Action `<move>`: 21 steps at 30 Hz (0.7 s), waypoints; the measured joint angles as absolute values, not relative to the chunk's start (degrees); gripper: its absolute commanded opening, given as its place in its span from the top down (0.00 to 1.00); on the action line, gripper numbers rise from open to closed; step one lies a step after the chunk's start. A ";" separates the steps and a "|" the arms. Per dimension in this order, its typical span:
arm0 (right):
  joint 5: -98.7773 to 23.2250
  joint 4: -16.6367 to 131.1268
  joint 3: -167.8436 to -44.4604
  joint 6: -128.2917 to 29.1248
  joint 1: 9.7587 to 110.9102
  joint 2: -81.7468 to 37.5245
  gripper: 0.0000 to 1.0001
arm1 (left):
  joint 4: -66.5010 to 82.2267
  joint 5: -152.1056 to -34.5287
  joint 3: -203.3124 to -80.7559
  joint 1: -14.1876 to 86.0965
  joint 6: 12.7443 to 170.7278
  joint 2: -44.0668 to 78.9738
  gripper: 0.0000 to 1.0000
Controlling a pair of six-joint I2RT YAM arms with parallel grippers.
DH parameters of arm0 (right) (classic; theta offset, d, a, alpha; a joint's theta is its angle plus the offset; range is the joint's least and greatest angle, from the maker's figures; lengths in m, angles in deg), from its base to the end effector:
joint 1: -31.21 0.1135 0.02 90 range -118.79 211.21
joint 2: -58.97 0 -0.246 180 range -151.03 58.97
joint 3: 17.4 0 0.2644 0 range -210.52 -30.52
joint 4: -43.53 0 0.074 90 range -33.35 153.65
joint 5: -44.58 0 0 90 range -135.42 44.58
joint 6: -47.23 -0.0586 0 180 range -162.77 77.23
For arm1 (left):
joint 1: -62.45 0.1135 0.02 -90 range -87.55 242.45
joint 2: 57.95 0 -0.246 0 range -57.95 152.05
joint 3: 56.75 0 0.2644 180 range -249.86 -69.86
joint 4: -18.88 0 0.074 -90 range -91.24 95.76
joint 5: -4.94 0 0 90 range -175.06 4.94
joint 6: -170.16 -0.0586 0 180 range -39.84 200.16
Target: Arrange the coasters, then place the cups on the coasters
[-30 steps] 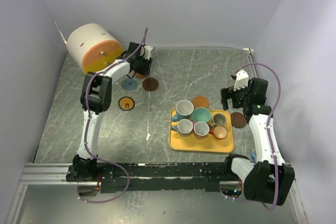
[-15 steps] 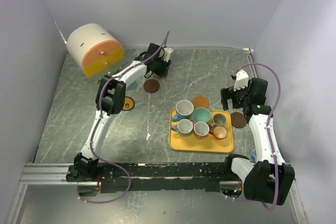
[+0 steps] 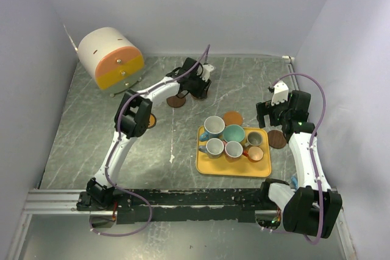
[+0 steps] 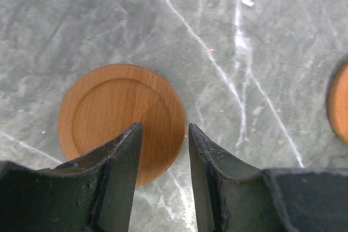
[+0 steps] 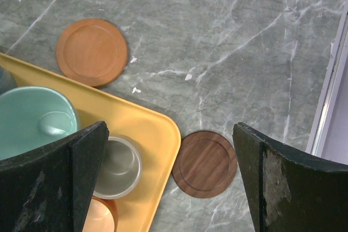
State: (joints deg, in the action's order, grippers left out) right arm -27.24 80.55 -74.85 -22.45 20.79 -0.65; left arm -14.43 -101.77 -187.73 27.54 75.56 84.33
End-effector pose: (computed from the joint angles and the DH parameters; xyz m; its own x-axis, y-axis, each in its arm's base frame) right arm 0.2593 -0.0291 0.2338 -0.5599 -0.2325 -0.7953 -0.2777 0.9570 -0.0843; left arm 0.4549 -0.3380 0.1208 -0.5166 0.4542 -0.7258 0.7599 0.6339 -0.1442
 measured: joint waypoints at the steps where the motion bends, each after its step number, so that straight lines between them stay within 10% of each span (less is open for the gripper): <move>1: -27.24 80.55 -74.85 -22.41 20.79 -0.65 0.00 | -14.36 -102.27 -187.47 27.25 75.69 84.19 0.50; 21: -27.44 80.55 -74.85 -22.34 20.79 -0.67 0.00 | -13.55 -108.19 -181.50 24.89 79.12 80.70 0.48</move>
State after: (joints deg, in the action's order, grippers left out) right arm -27.44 80.55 -74.85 -22.34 20.79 -0.67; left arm -13.55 -108.19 -181.50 24.89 79.12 80.70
